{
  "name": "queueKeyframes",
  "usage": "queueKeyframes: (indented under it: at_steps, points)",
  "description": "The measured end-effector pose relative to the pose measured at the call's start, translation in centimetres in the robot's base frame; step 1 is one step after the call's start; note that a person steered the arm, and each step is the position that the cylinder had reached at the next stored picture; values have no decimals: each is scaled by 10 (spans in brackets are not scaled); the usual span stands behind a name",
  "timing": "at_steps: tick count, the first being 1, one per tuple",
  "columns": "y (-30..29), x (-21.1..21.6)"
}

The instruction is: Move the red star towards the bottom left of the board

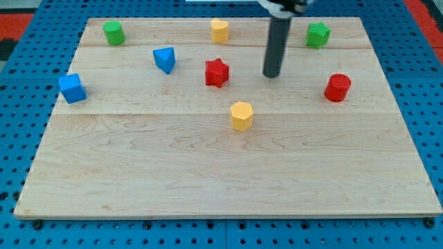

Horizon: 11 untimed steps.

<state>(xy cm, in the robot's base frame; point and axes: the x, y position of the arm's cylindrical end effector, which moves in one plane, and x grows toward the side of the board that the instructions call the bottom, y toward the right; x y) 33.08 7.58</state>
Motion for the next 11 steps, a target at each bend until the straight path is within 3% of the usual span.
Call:
queueKeyframes:
  at_steps: [2,3,5,7,8,9,10,11]
  points:
    - [-120,-11]
    - [-126,-6]
    - [-56,56]
    - [-38,67]
    - [-96,91]
    - [-164,87]
    - [-100,105]
    - [-91,119]
